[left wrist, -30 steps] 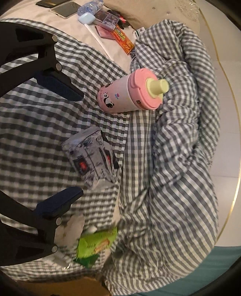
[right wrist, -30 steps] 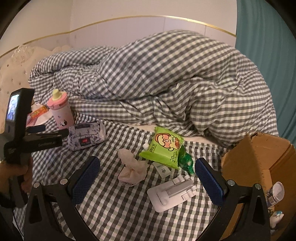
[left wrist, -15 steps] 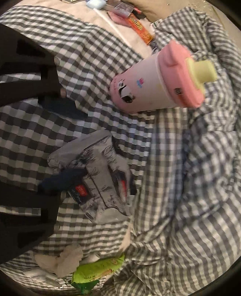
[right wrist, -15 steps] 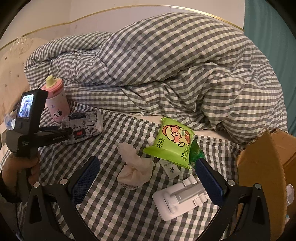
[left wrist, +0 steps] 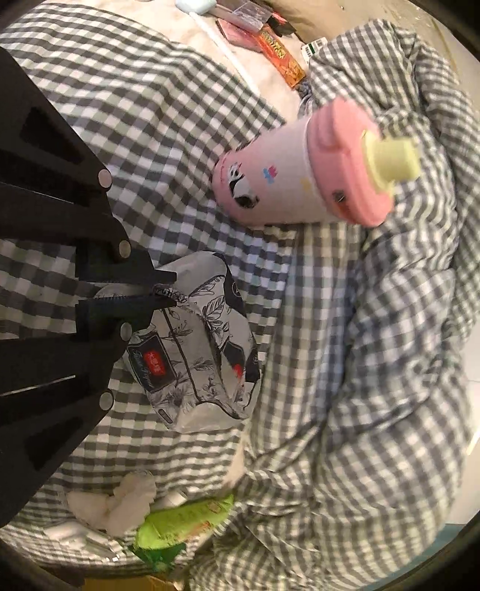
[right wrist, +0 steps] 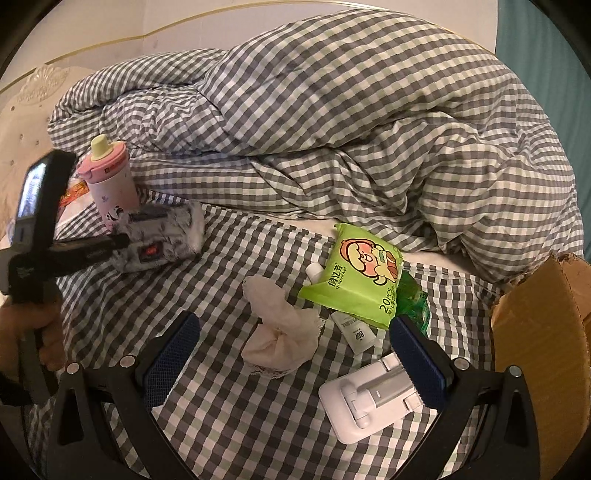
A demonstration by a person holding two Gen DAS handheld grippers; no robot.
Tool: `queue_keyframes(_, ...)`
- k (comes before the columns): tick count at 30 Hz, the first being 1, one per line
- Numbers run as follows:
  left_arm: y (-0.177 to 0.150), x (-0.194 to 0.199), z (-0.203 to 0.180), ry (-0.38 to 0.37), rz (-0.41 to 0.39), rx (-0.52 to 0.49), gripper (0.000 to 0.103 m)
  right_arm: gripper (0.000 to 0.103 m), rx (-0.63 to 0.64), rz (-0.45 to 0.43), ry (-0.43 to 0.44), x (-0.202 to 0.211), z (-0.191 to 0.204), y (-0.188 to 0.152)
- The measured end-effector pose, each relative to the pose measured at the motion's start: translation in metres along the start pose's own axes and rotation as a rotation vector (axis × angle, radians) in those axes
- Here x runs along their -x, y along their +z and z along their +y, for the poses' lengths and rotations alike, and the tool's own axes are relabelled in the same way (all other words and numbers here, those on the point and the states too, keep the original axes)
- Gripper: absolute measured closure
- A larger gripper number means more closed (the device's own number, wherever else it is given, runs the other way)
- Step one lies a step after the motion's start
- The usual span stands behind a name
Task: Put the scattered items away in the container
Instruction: 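Grasp the grey floral tissue pack with the left tool while the right tool reaches toward the lace cloth, then grasp the beige lace cloth with the right tool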
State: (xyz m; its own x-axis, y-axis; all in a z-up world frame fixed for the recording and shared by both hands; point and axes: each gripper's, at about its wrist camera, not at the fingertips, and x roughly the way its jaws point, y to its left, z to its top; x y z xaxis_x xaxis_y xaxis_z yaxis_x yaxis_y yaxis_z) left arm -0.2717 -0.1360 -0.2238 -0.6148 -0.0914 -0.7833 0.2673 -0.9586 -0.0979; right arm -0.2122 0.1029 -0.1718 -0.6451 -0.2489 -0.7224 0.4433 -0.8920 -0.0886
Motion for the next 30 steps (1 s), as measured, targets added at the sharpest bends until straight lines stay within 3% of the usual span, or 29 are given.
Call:
queue_keyframes(12, 0.009, 0.072, 0.029, 0.014, -0.121, 0.012, 0.099, 0.0, -0.028, 0.059, 0.024, -0.046, 0.006, -0.007)
queue_keyframes(26, 0.001, 0.125, 0.046, 0.038, -0.16, 0.0, 0.099, 0.001, -0.027, 0.143, -0.007, -0.102, 0.018, -0.017)
queue_keyframes(30, -0.001, 0.137, 0.046, 0.036, -0.169, -0.005, 0.099, 0.007, -0.025, 0.153, -0.022, -0.111, 0.022, -0.015)
